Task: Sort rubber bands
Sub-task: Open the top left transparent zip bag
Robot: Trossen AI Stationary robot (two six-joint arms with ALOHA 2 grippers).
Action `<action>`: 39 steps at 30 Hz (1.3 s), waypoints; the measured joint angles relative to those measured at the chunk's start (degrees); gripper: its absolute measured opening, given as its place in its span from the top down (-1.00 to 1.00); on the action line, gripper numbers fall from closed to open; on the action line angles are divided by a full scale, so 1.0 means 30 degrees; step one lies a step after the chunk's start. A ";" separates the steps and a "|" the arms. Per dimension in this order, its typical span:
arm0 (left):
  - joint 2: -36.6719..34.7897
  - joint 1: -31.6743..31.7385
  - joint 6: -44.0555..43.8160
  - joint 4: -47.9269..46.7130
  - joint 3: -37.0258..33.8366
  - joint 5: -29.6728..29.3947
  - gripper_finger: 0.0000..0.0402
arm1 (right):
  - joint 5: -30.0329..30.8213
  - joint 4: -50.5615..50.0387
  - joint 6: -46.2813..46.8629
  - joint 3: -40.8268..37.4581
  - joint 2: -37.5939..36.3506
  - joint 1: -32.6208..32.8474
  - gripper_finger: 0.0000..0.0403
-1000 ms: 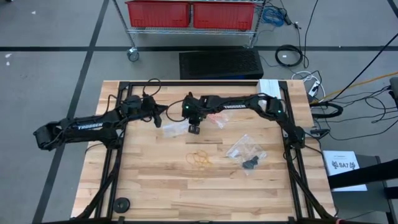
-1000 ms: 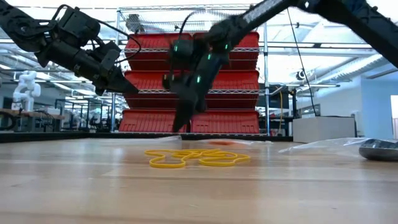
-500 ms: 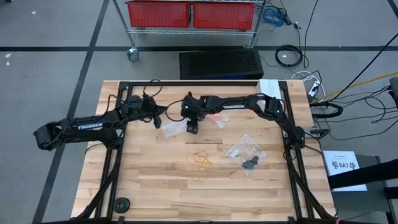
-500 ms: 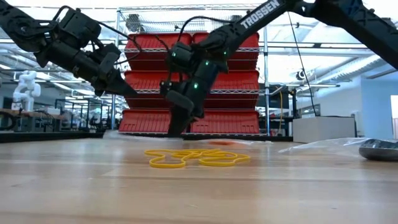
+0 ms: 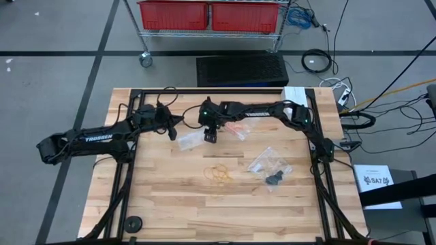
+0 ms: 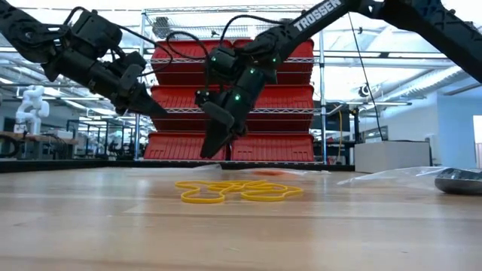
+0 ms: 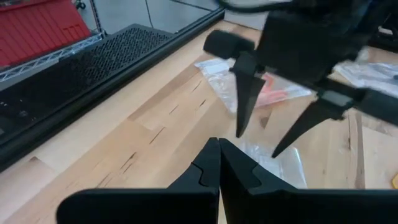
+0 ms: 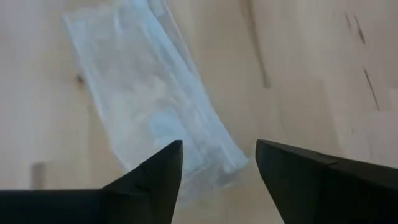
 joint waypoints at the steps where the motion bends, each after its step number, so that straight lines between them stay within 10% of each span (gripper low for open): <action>1: 0.0000 0.0000 0.0000 0.0112 0.0000 0.0000 0.99 | 0.0004 -0.0072 -0.0071 -0.0001 0.0052 -0.0061 0.01; 17: 0.0000 0.0000 -0.0022 -0.0538 0.0000 0.0000 0.99 | -0.1086 0.0005 -0.0883 -0.0007 0.0727 -0.0374 0.04; 29: -0.0002 0.0002 -0.0027 -0.0527 -0.0012 0.0007 0.99 | -0.1210 0.0279 -0.0721 0.0037 0.1269 -0.0003 0.92; 39: -0.0007 0.0007 -0.0022 0.2071 -0.0015 -0.0561 0.99 | -0.0423 -0.0968 -0.0861 -0.0029 -0.1087 0.0067 0.92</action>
